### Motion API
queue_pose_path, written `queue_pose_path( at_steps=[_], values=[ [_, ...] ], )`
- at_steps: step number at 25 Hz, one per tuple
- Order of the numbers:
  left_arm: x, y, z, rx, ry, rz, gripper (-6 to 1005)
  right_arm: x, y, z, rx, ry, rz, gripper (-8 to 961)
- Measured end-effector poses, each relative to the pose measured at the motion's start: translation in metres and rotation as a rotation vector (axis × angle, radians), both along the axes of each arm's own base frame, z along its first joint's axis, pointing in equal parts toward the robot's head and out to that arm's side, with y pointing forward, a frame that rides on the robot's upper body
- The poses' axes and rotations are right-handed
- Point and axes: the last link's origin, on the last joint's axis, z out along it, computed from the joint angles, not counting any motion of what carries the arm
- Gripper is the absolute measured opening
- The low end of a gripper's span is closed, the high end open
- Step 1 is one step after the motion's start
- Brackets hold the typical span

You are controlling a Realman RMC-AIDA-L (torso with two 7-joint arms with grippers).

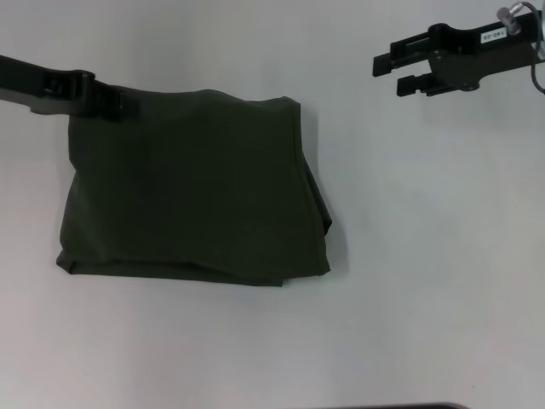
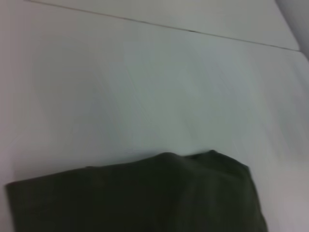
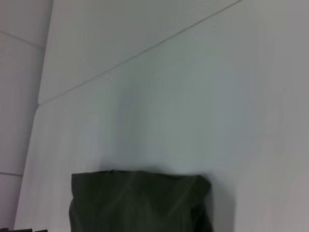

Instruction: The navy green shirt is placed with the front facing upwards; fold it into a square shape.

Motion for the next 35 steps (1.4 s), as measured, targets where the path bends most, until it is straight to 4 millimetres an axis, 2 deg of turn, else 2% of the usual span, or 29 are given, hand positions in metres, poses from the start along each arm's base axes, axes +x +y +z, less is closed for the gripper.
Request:
queue_pose_path(
  at_steps=[8, 14, 21, 28, 35],
  values=[
    [0.027, -0.002, -0.018, -0.087, -0.051, -0.057, 342, -0.007, 0.003, -0.003, 0.005, 0.013, 0.011, 642],
    [0.037, 0.003, -0.021, -0.09, -0.053, -0.072, 342, -0.018, 0.0, -0.021, -0.031, 0.045, 0.021, 641],
    [0.021, 0.006, -0.004, -0.006, -0.069, -0.01, 343, -0.033, 0.0, -0.043, -0.067, 0.037, 0.044, 643],
    [0.006, 0.004, 0.011, 0.051, -0.088, 0.029, 344, -0.024, 0.005, -0.057, -0.021, -0.007, -0.016, 643],
    [0.002, 0.003, 0.015, 0.068, -0.095, 0.038, 345, -0.017, 0.009, -0.074, 0.063, 0.006, -0.094, 642]
  ],
)
